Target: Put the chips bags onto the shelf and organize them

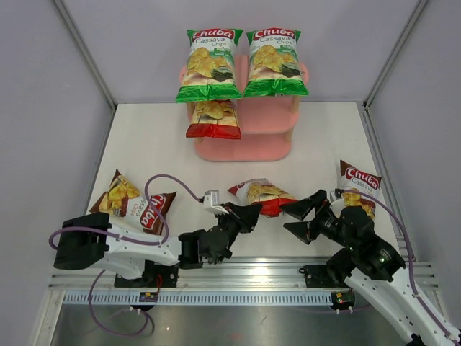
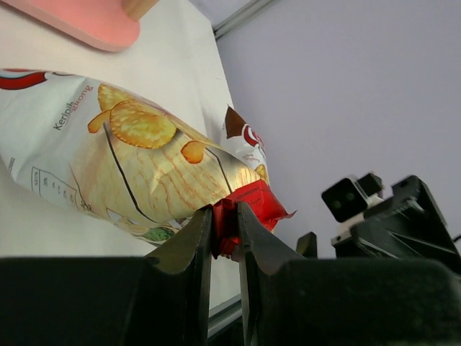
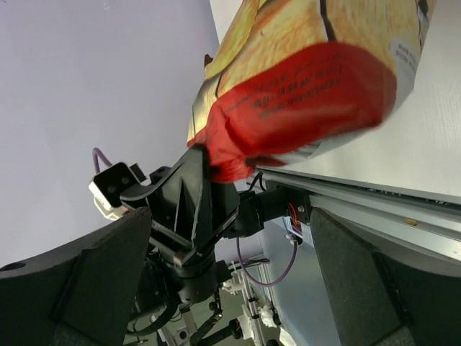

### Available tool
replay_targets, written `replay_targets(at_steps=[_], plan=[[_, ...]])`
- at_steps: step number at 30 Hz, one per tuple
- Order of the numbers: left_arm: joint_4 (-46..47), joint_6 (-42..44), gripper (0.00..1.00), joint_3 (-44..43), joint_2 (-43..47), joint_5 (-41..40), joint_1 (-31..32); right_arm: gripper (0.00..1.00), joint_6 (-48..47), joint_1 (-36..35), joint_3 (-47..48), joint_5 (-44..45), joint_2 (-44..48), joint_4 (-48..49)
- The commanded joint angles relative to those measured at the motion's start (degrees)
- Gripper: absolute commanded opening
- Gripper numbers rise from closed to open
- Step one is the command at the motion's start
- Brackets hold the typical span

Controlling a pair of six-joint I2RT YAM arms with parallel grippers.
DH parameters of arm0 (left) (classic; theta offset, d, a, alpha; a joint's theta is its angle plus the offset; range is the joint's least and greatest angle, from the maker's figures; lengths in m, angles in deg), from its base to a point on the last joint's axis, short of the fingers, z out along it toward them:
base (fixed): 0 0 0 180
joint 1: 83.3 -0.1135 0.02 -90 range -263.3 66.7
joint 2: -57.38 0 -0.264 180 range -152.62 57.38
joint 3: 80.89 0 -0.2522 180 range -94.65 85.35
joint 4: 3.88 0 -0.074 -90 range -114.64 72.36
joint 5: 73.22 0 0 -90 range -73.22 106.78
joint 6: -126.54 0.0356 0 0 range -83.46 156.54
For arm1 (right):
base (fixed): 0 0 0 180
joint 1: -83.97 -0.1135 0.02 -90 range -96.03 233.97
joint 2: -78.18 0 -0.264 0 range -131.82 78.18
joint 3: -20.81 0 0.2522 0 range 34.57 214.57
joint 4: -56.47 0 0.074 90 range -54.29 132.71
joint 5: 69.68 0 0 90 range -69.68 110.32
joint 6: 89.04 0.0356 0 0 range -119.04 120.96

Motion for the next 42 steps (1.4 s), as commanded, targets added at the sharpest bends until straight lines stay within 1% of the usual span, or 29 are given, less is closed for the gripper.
replay_targets(at_steps=[1, 2, 4, 5, 7, 8, 9, 10, 11, 12, 13, 14, 16, 17, 20, 23, 24, 25, 27, 29, 30, 31, 32, 33, 34, 38, 39, 40, 42], plan=[[11.8, 6.8, 0.00, -1.7, 2.0, -4.8, 1.9, 0.99, 0.8, 0.2, 0.4, -0.2, -1.4, 4.5], [15.8, 10.1, 0.00, -1.3, 1.9, -4.7, 2.2, 0.99, 1.1, 0.1, 0.4, -0.2, -2.1, 5.0], [19.0, 14.3, 0.00, -1.4, 1.7, -5.7, 4.0, 0.99, 1.9, 0.2, -0.3, -1.1, -2.7, 6.7], [21.5, 18.7, 0.00, -1.6, 1.4, -6.1, 4.8, 0.99, 2.4, 0.2, -0.5, -1.4, -3.0, 7.2], [24.5, 23.1, 0.00, -2.1, 0.7, -6.4, 6.7, 1.00, 3.1, 0.2, -1.2, -2.2, -3.9, 8.5], [28.5, 27.8, 0.00, -2.3, 0.3, -6.3, 7.3, 0.99, 3.4, 0.2, -1.2, -2.4, -4.1, 9.7], [31.1, 30.6, 0.00, -2.3, -0.2, -6.4, 8.1, 0.99, 3.9, 0.2, -1.2, -2.6, -4.8, 10.0], [36.4, 33.2, 0.00, -2.4, -1.5, -6.2, 9.5, 0.99, 4.0, 0.2, -1.2, -2.7, -5.1, 10.6], [39.1, 39.0, 0.00, -2.8, -2.4, -6.0, 10.4, 0.99, 4.1, 0.2, -1.2, -2.7, -5.3, 10.8], [41.7, 42.1, 0.00, -3.2, -3.4, -6.0, 11.2, 0.99, 4.4, 0.2, -1.2, -2.7, -5.6, 11.0], [46.4, 45.1, 0.00, -3.7, -5.4, -5.8, 12.9, 0.99, 4.7, 0.3, -1.1, -2.8, -5.7, 11.3], [48.8, 51.6, 0.00, -4.5, -6.4, -5.7, 14.0, 0.99, 4.8, 0.2, -1.1, -2.8, -5.8, 11.3], [55.0, 57.4, 0.00, -6.5, -9.7, -5.3, 16.5, 0.99, 5.1, 0.2, -1.0, -2.6, -5.7, 11.3], [56.5, 61.3, 0.00, -7.0, -10.7, -5.1, 17.3, 0.99, 5.3, 0.1, -1.1, -2.7, -5.7, 11.5], [56.5, 62.9, 0.00, -9.1, -13.3, -4.2, 18.7, 0.99, 5.5, 0.2, -1.7, -4.1, -6.2, 13.2], [56.5, 61.9, 0.00, -9.8, -14.6, -4.1, 19.1, 0.99, 5.2, 0.2, -1.5, -5.0, -6.8, 13.7], [56.4, 61.6, 0.00, -9.8, -14.7, -3.9, 19.1, 0.99, 5.0, 0.2, -1.5, -5.0, -6.5, 13.7], [56.1, 61.4, 0.00, -10.2, -14.9, -4.2, 19.1, 0.96, 4.8, 0.2, -1.5, -4.9, -6.3, 13.8], [54.7, 60.8, 0.00, -10.3, -14.9, -4.2, 19.1, 0.87, 4.4, 0.2, -1.4, -4.2, -5.1, 13.7], [53.6, 59.9, 0.00, -10.2, -15.0, -4.3, 19.1, 0.75, 4.0, 0.2, -1.5, -3.5, -4.4, 14.4], [53.2, 59.9, 0.00, -10.3, -15.2, -4.3, 19.1, 0.64, 3.4, 0.2, -1.5, -3.1, -3.7, 14.5], [53.0, 59.9, 0.00, -10.2, -15.3, -4.4, 19.1, 0.60, 3.2, 0.2, -1.7, -2.6, -3.4, 14.8], [52.3, 57.2, 0.00, -9.7, -15.4, -4.7, 19.1, 0.57, 2.8, 0.2, -1.8, -2.4, -3.4, 15.2], [52.1, 56.7, 0.00, -9.6, -15.4, -4.9, 19.1, 0.52, 2.1, 0.2, -1.8, -2.2, -3.3, 15.7], [51.9, 56.1, 0.00, -9.2, -15.5, -5.1, 19.0, 0.50, 1.7, 0.2, -2.0, -1.9, -3.4, 16.5], [50.5, 53.5, 0.09, -7.7, -15.0, -6.0, 19.0, 0.36, -2.7, 0.2, -2.2, 0.2, -3.7, 18.9], [50.0, 52.9, 0.12, -6.8, -14.6, -6.1, 19.0, 0.33, -5.4, 0.2, -2.1, 0.8, -3.4, 19.6], [48.8, 52.3, 0.22, -6.4, -14.3, -6.1, 19.0, 0.33, -6.4, 0.2, -1.8, 2.0, -3.3, 20.2], [47.1, 50.3, 0.31, -4.8, -13.1, -6.8, 19.0, 0.30, -10.1, 0.2, -1.8, 3.3, -2.1, 21.5]])
